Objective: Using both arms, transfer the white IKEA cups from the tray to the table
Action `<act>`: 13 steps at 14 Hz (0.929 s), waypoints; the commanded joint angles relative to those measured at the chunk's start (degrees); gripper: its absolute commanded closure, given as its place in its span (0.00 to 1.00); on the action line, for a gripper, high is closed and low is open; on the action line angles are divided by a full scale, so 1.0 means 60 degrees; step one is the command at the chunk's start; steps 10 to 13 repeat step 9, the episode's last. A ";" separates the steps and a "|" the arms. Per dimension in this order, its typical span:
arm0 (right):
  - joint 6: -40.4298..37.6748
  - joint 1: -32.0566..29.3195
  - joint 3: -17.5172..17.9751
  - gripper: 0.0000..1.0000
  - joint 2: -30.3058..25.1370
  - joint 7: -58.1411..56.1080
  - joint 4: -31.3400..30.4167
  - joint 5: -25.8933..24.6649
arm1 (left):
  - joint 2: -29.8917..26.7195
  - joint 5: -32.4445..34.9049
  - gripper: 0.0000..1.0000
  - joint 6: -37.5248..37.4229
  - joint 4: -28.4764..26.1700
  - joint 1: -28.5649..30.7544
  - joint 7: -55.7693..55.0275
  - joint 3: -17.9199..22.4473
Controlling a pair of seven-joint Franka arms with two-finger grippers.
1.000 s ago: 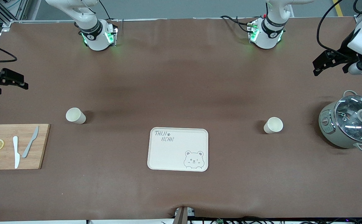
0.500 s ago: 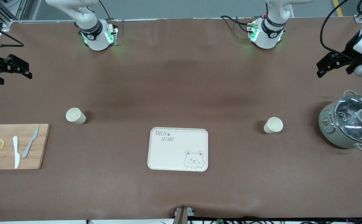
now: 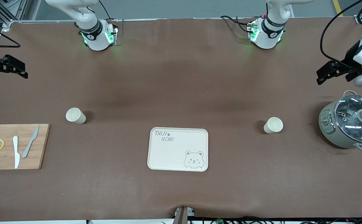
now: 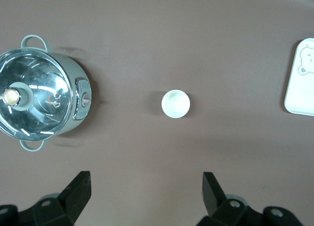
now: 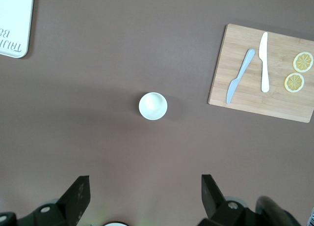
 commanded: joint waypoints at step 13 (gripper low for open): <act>-0.0140 0.0096 0.0106 0.00 -0.0015 0.0994 0.0163 -0.0029 | 0.0203 -0.0212 0.00 -0.0237 0.0412 0.0041 0.0153 -0.0071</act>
